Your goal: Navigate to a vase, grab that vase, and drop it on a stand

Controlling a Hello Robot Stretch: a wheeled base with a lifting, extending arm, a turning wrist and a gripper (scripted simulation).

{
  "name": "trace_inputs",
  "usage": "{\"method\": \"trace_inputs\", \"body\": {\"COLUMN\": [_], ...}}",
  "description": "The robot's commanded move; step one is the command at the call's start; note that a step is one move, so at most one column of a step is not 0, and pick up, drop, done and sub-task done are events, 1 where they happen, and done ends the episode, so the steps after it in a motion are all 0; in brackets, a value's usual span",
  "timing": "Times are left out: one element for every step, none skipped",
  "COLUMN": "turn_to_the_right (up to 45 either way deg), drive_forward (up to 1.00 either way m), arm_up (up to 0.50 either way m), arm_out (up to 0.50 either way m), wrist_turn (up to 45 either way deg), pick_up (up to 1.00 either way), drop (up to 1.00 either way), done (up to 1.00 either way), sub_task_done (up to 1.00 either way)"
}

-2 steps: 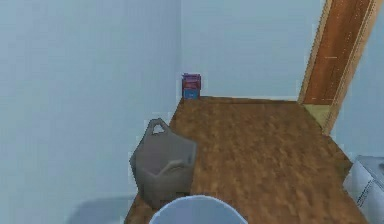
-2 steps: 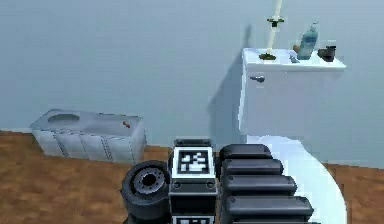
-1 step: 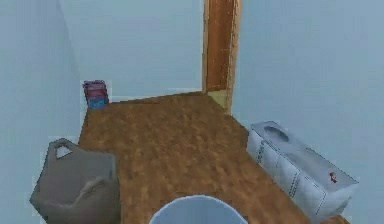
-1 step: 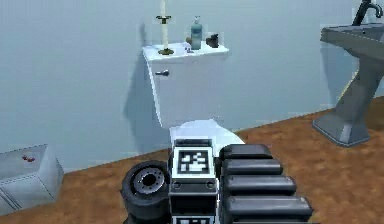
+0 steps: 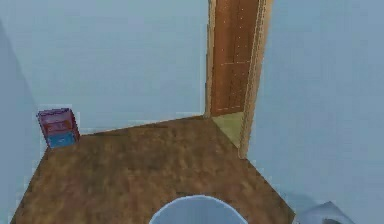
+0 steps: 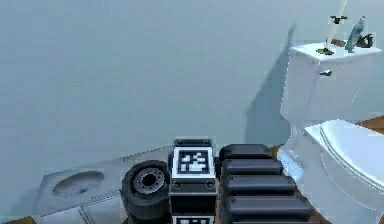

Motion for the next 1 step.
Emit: {"method": "trace_inputs", "body": {"turn_to_the_right": [0.0], "drive_forward": [1.00], "arm_up": [0.00], "arm_out": [0.00], "wrist_turn": [0.0], "pick_up": [0.00], "drop": [0.00], "done": [0.00], "sub_task_done": [0.00]}}
